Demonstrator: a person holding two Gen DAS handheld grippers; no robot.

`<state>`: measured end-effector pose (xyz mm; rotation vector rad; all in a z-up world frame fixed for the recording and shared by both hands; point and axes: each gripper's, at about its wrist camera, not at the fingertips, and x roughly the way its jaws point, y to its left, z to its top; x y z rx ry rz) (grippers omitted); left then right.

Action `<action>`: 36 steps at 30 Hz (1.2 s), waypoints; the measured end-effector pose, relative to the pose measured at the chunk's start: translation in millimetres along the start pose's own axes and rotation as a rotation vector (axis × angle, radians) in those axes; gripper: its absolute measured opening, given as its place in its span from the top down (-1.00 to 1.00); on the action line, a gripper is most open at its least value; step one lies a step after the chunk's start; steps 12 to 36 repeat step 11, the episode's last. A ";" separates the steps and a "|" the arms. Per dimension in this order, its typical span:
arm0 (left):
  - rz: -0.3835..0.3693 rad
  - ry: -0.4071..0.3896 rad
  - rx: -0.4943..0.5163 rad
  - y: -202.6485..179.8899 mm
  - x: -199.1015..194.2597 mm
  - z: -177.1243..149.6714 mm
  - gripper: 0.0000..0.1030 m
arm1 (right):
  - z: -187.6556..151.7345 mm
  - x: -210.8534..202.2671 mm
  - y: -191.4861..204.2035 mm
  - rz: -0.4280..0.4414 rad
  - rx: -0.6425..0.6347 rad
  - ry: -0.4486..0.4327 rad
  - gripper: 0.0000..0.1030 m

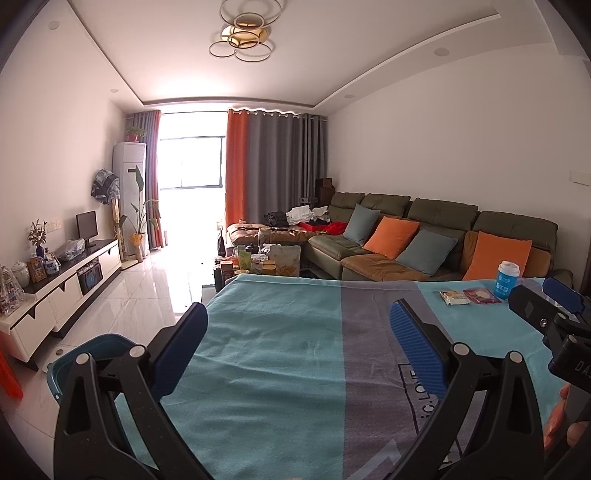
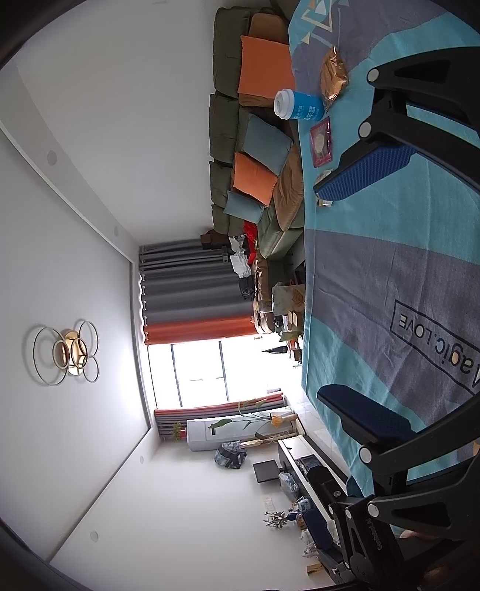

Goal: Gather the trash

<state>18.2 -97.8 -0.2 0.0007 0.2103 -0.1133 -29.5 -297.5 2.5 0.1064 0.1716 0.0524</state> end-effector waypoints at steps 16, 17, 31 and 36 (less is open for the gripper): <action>-0.033 0.335 0.013 7.7 89.0 -7.6 -0.89 | 1.6 14.9 -33.5 -0.095 0.019 0.087 -0.87; -0.033 0.335 0.013 7.7 89.0 -7.6 -0.89 | 1.6 14.9 -33.5 -0.095 0.019 0.087 -0.87; -0.033 0.335 0.013 7.7 89.0 -7.6 -0.89 | 1.6 14.9 -33.5 -0.095 0.019 0.087 -0.87; -0.033 0.335 0.013 7.7 89.0 -7.6 -0.89 | 1.6 14.9 -33.5 -0.095 0.019 0.087 -0.87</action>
